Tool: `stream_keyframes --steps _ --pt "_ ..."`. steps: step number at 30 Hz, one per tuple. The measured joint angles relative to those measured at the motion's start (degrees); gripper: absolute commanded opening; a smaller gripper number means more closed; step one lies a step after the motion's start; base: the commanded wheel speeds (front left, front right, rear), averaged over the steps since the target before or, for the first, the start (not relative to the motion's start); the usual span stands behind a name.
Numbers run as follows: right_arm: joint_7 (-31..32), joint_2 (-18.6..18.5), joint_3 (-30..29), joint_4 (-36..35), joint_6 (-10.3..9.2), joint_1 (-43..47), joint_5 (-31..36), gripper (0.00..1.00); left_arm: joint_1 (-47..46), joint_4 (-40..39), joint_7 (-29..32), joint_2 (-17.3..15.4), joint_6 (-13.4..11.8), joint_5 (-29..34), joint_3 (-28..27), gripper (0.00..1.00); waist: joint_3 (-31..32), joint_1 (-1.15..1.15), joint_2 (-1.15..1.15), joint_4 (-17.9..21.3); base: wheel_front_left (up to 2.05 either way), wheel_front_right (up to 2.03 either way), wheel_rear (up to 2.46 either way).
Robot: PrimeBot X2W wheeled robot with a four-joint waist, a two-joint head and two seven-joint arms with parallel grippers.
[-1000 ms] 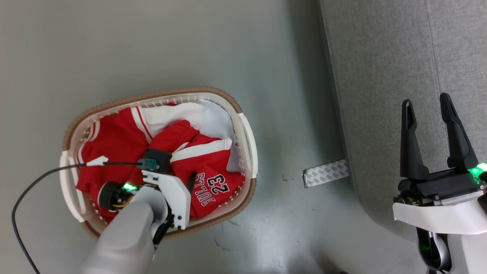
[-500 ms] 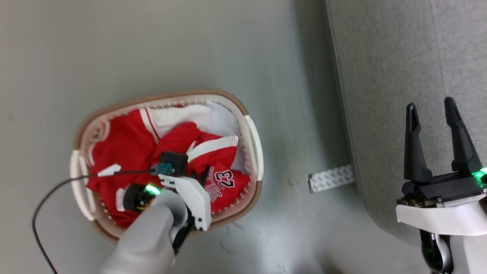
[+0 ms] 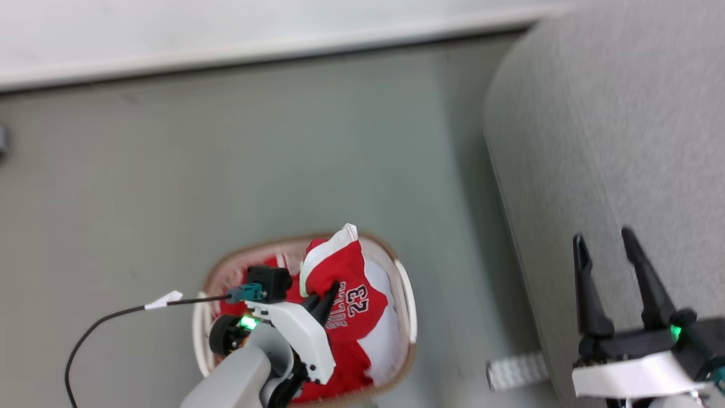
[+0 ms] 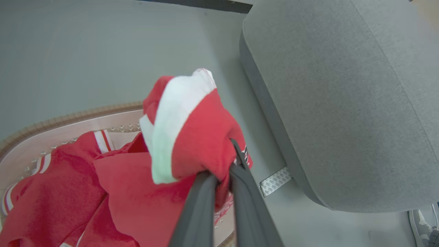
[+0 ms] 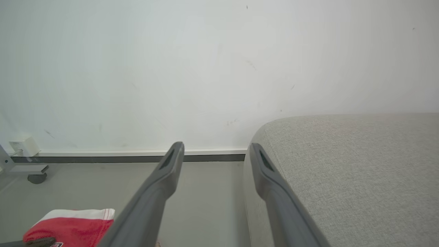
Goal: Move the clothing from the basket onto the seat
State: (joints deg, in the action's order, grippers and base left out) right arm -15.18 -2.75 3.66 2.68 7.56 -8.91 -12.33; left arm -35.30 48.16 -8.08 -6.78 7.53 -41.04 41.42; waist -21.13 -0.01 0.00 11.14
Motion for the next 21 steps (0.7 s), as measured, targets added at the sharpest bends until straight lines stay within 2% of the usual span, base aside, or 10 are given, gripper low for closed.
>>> stream_keyframes --steps 3,10,21 --pt "0.00 -0.01 -0.08 0.97 0.00 2.43 -0.01 1.00 1.08 -2.92 0.13 -0.64 -0.11 -0.59 0.07 0.00 4.87 -0.01 0.00 -1.22 0.00 0.00 0.00" --pt "0.00 -0.03 0.55 2.02 0.00 5.70 -0.42 1.00 4.16 -11.92 1.55 -2.49 -2.94 -1.75 -0.49 0.00 14.04 -0.01 0.00 -3.90 0.00 0.00 0.00" --pt "0.00 -0.03 1.71 2.81 0.00 8.14 -0.43 1.00 8.76 -28.74 5.61 -6.24 -8.18 -2.77 -1.23 0.00 21.94 -0.01 0.00 -6.12 0.00 0.00 0.00"
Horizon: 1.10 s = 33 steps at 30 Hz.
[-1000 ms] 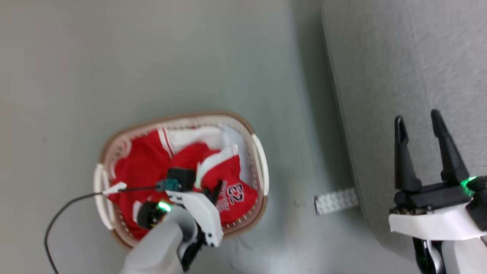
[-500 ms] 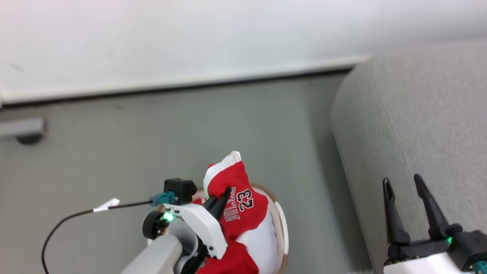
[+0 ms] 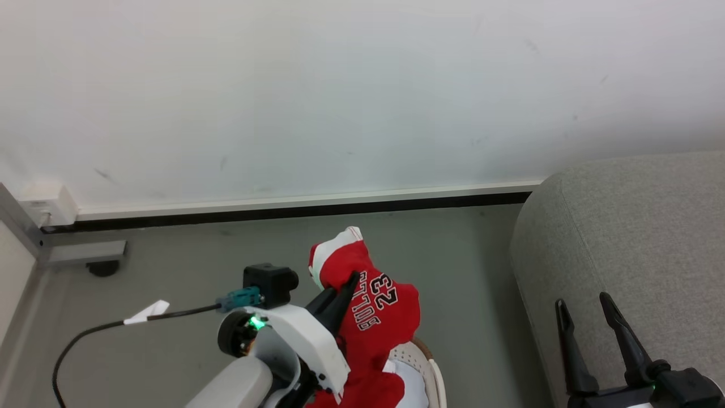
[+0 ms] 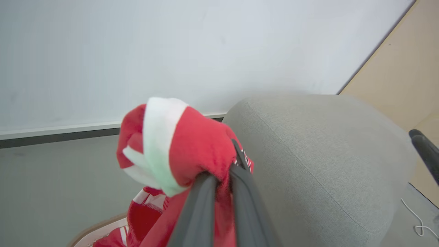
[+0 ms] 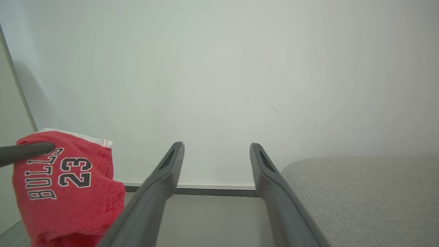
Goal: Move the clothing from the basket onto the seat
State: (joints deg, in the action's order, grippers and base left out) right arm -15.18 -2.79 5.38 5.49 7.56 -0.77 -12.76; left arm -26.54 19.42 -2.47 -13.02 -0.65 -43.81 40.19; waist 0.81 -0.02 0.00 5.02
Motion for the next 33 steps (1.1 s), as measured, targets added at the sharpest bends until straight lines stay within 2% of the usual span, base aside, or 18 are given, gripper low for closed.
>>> stream_keyframes --steps 9,15,23,33 --pt "0.00 -0.02 3.01 -0.38 -0.01 0.36 0.47 1.00 1.93 -9.23 2.79 -2.76 -3.33 -0.15 -0.64 0.00 1.09 0.01 0.00 0.22 0.00 0.00 0.00" --pt "0.00 0.00 10.43 -1.00 0.00 -0.45 4.68 1.00 2.49 -12.54 3.58 -3.37 -4.45 -0.10 -0.22 0.00 1.02 0.01 0.00 0.40 0.00 0.00 0.00" --pt "0.00 0.03 19.59 2.36 -0.01 -5.27 6.87 1.00 2.61 -15.38 4.82 -2.79 -4.70 0.27 1.80 0.00 0.79 0.02 0.00 0.41 0.00 0.00 0.00" --pt "0.00 0.02 25.37 12.11 0.00 -12.90 9.87 1.00 2.74 -17.62 6.50 -1.26 -4.10 0.85 5.14 0.00 1.00 0.02 0.00 -0.56 0.00 0.00 0.00"
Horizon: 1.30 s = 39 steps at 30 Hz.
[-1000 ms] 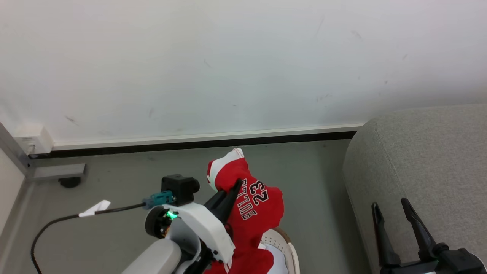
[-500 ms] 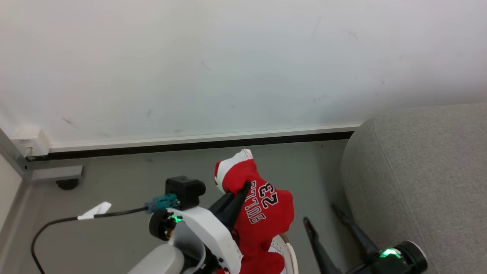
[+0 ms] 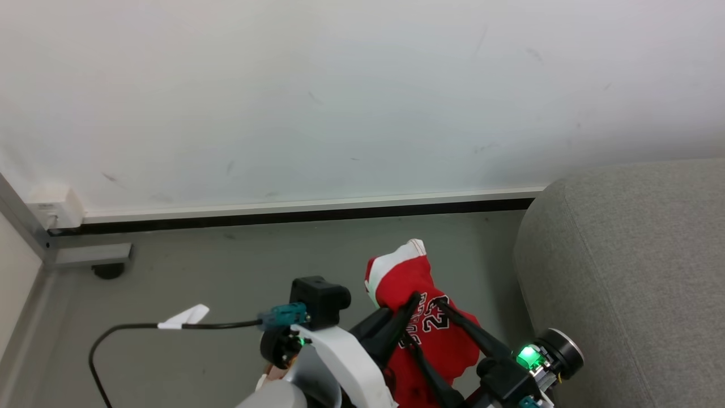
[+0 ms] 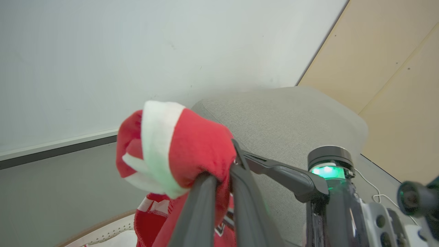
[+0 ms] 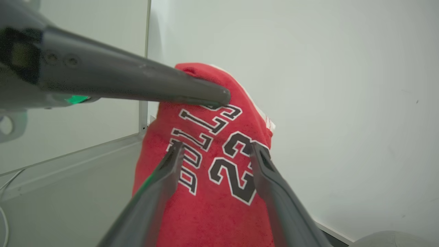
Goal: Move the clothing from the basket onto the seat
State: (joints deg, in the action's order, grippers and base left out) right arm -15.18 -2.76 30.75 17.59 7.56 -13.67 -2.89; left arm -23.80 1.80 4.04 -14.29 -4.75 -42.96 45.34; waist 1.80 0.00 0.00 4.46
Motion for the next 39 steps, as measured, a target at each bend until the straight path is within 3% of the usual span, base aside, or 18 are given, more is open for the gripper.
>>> stream_keyframes --steps 9,10,12,21,22,23,24,25,39 --pt "0.00 -0.01 4.28 6.79 -0.01 -4.80 -1.45 1.00 0.02 -1.72 1.62 1.04 0.77 -0.86 1.68 0.00 0.10 0.00 0.00 -1.11 0.00 0.00 0.00" --pt "0.00 0.00 4.46 6.87 -0.01 -5.14 -2.13 0.92 0.05 -1.76 1.68 1.04 0.82 -0.93 1.71 0.00 0.11 0.00 0.00 -1.20 0.00 0.00 0.00" --pt "0.00 -0.04 4.91 6.84 0.00 -5.55 -3.38 0.02 0.19 -1.80 1.88 0.99 0.92 -0.99 1.70 0.00 0.14 0.00 0.00 -1.35 0.00 0.00 0.00" --pt "0.01 -0.02 5.04 6.44 -0.01 -6.08 -5.75 0.00 0.59 -1.92 0.96 0.07 -0.46 -1.33 0.11 0.00 0.14 0.00 0.00 -1.26 0.00 0.00 0.00" --pt "0.01 -0.02 4.72 6.44 0.00 -6.07 -5.77 0.00 0.68 -1.90 0.80 -0.12 -0.70 -1.32 -0.12 0.27 0.11 0.00 0.00 -1.19 0.00 0.00 0.00" --pt "0.00 0.00 4.37 6.43 -0.01 -6.05 -5.77 0.00 0.79 -1.83 0.34 -0.35 -0.85 -1.32 -0.30 0.47 0.07 0.00 0.00 -1.12 0.00 0.00 0.00" --pt "0.00 0.01 3.92 6.44 0.00 -6.03 -5.77 0.00 0.88 -1.70 0.03 -0.53 -0.87 -1.26 -0.43 0.92 0.05 0.00 0.00 -1.07 0.00 0.00 0.00" --pt "0.00 0.02 3.44 6.43 0.00 -6.00 -5.77 0.00 1.02 -1.60 -0.19 -0.66 -0.86 -1.20 -0.49 1.00 0.02 0.00 0.00 -1.02 0.00 0.00 0.00" --pt "0.01 -0.57 -5.45 4.43 0.00 -4.28 -4.14 0.00 4.33 3.55 -6.22 -3.13 -1.25 0.19 -1.81 1.00 0.14 0.00 0.00 -0.62 0.00 0.00 0.00"
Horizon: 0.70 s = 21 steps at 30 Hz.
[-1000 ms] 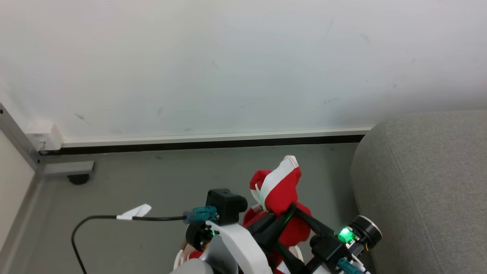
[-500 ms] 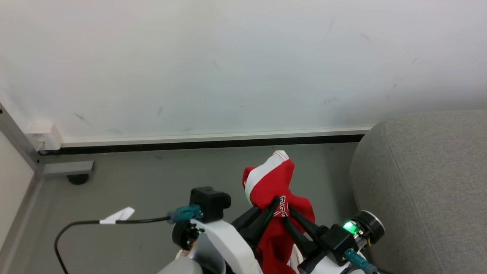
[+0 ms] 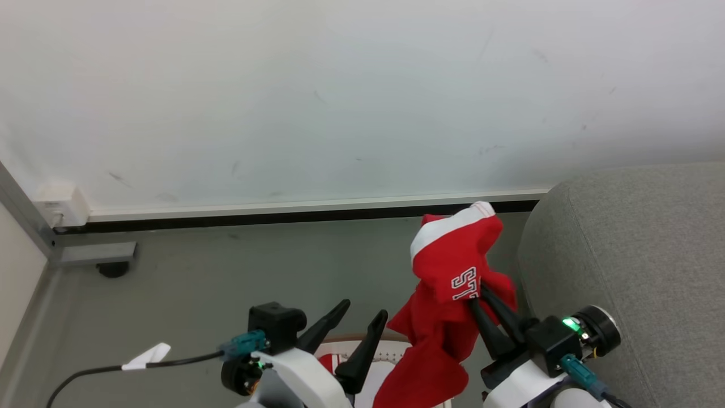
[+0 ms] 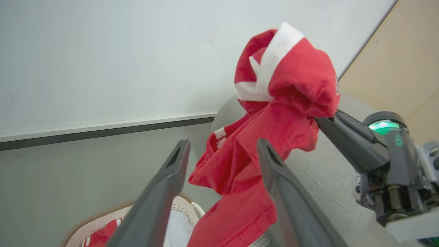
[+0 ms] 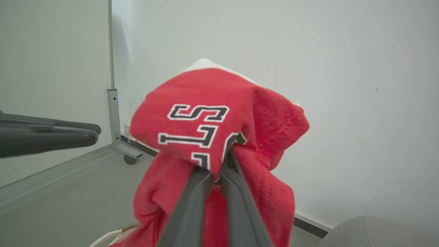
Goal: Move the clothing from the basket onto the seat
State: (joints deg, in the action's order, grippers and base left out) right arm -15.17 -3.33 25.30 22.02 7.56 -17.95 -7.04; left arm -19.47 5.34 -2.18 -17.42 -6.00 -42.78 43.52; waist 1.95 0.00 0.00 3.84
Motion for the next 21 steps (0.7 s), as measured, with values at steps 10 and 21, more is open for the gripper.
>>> stream_keyframes --steps 10,21 --pt "0.00 -0.56 -3.72 -2.21 0.00 1.40 0.56 0.00 0.54 1.44 -2.16 0.49 0.64 -0.02 -0.02 1.00 0.04 0.00 0.00 1.13 0.00 0.00 0.00" --pt "0.00 -1.04 -4.80 -3.58 0.00 1.70 0.36 0.00 0.52 1.43 -2.71 0.66 0.76 -0.01 0.66 1.00 -0.53 0.00 0.00 6.40 0.00 0.00 0.00"
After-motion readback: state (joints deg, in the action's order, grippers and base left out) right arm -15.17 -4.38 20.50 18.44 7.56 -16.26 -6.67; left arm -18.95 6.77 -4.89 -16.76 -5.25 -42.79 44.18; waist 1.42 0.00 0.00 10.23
